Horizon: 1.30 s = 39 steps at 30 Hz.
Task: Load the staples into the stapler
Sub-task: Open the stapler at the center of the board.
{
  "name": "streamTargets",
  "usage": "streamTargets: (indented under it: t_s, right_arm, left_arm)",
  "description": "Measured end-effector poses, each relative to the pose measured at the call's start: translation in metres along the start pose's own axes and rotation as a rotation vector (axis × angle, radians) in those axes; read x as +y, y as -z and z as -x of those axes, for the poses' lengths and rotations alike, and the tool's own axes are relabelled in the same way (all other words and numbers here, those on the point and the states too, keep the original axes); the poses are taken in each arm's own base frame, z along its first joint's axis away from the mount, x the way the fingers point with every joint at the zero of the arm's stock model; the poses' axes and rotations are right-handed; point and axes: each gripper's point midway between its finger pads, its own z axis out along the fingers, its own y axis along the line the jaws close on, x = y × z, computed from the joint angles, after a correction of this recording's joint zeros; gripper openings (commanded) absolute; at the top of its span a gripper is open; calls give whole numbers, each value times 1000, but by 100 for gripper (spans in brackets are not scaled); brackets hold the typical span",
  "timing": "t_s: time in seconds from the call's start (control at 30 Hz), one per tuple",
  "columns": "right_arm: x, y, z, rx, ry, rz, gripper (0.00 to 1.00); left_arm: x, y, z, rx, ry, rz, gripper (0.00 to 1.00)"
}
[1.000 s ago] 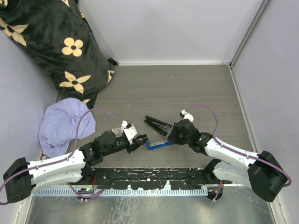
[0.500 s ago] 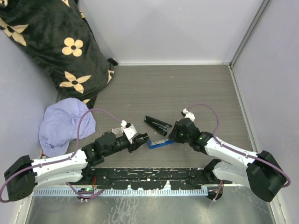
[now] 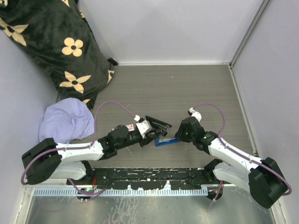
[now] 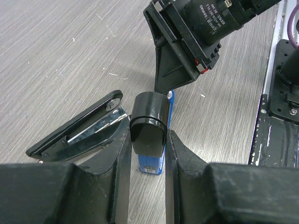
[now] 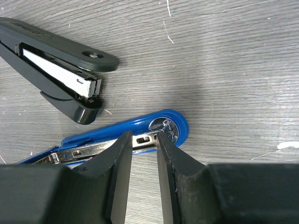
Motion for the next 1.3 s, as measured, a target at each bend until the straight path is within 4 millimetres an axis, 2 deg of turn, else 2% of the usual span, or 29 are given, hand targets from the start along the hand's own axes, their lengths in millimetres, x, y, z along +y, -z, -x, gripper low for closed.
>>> streamTargets:
  t_s: [0.13,0.43,0.57,0.7,0.93,1.3]
  right_arm:
    - [-1,-1,-1,5,9,-5,34]
    - [0,-4,2,10,21,-15,34]
    - [1,-5,4,6,23,-17,34]
    - [2,-7,7,0,27,-16,34]
    - [2,-10,11,-5,35,-20,34]
    - [-1,-10,11,15,70,-13,36]
  left_arm:
    - [0,4,-2,-14,0,3,0]
    - [5,30,-12,-10,60,64,0]
    - [8,36,-15,-3,117,101,2]
    - [10,38,-18,0,170,134,9]
    - [2,38,-26,-2,200,188,8]
    - [-20,37,-30,4,138,179,0]
